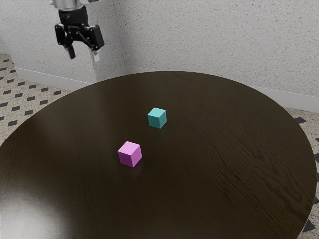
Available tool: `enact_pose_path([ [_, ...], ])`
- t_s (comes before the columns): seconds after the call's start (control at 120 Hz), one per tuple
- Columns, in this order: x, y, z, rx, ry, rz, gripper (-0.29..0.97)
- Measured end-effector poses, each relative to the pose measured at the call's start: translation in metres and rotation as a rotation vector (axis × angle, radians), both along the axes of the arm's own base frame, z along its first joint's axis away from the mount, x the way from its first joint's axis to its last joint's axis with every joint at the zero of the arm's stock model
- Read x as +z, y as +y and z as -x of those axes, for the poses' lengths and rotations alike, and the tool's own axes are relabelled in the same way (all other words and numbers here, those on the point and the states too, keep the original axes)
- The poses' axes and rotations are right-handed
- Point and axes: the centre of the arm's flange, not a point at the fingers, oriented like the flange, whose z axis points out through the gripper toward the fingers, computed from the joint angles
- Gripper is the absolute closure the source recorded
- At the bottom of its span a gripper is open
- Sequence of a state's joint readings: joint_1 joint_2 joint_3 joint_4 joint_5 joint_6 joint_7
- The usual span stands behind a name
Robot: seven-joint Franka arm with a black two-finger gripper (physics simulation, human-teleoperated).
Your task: Pick up the blue block with one arm, and put the blue block on the pink block with one arm
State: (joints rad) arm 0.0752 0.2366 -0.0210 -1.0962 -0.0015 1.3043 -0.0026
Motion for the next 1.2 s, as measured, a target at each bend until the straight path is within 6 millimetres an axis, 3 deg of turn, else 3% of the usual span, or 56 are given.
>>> enact_pose_path([
  [0.225, 0.0, -0.001, 0.004, -0.002, 0.03, 0.001, 0.0],
  [0.317, 0.087, -0.013, 0.049, -0.018, -0.135, -0.015, 0.0],
  [0.358, 0.114, -0.031, 0.067, -0.054, -0.192, -0.013, 0.0],
  [0.4, 0.123, -0.058, 0.072, -0.107, -0.225, -0.017, 0.0],
  [0.475, 0.082, -0.106, 0.035, -0.179, -0.183, -0.114, 0.0],
  [0.533, 0.045, -0.118, 0.004, -0.193, -0.15, -0.169, 0.0],
  [0.692, -0.073, -0.086, -0.084, -0.165, -0.085, -0.195, 0.0],
  [0.783, -0.136, -0.077, -0.119, -0.161, -0.072, -0.154, 0.0],
  [1.025, -0.243, -0.04, -0.166, -0.118, -0.084, -0.076, 0.0],
  [1.133, -0.27, -0.035, -0.181, -0.11, -0.139, -0.029, 0.0],
  [1.2, -0.276, -0.036, -0.188, -0.11, -0.184, -0.012, 0.0],
])
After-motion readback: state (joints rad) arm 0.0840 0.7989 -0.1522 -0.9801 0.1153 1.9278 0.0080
